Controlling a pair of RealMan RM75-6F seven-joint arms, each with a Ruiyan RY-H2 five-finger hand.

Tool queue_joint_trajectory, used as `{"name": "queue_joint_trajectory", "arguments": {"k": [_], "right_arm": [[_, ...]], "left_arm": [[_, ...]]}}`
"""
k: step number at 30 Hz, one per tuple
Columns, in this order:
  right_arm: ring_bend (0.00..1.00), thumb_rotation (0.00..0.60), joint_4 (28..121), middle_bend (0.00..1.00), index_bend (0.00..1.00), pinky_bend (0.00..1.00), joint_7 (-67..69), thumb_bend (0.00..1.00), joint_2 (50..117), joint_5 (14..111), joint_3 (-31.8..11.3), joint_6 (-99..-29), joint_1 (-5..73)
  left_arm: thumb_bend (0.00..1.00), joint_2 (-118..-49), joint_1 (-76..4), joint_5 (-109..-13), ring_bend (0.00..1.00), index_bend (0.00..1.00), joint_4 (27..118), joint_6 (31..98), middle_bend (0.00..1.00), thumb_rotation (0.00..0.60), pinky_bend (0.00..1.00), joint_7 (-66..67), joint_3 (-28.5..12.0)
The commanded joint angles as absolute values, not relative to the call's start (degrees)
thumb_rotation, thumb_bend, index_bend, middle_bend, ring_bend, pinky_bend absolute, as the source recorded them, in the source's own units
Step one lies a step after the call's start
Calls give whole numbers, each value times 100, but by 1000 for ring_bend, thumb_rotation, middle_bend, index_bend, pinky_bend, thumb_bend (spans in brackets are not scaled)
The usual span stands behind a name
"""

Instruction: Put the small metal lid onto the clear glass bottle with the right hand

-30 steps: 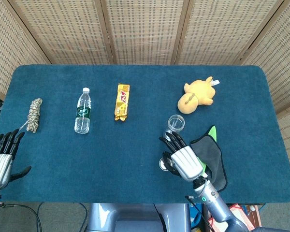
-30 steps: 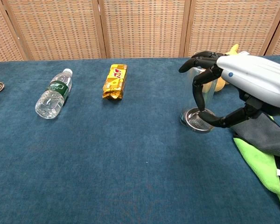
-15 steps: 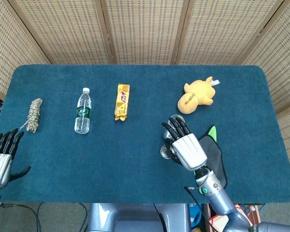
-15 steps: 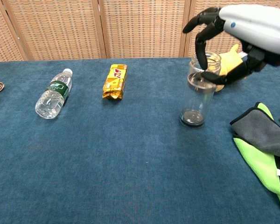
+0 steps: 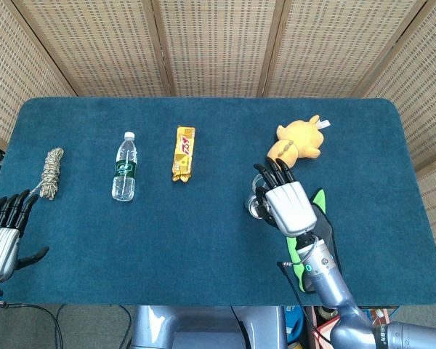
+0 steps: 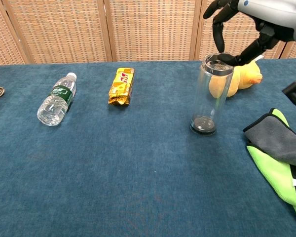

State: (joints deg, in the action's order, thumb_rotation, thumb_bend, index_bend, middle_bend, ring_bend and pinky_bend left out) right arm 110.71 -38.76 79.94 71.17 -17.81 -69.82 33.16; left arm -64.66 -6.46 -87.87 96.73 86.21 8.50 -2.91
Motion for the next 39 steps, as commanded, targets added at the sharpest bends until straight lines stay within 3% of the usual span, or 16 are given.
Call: {"name": "queue_joint_trajectory", "arguments": {"k": [1,13,39], "right_arm": [[0,600,11025,228,634,141,-3929,525,7990,7000,-1847,-6963,3409],[1,600,10876,221,634,142,-3882,525,7998,6476,-2081,-6848,3741],[3,600,10055,220,634,147,-3329,525,8028,6036,-2090,-6759,4068]], "left_arm": [[184,-6474,-658,-8789,0,0,9676,8608,0,600,0,843,-290],[184,-6474,-651,-8755,0,0,9619,8620,0,600,0,787,-299],[184,-6496,-658,-8707,0,0,9598,8621,0,600,0,817,-318]]}}
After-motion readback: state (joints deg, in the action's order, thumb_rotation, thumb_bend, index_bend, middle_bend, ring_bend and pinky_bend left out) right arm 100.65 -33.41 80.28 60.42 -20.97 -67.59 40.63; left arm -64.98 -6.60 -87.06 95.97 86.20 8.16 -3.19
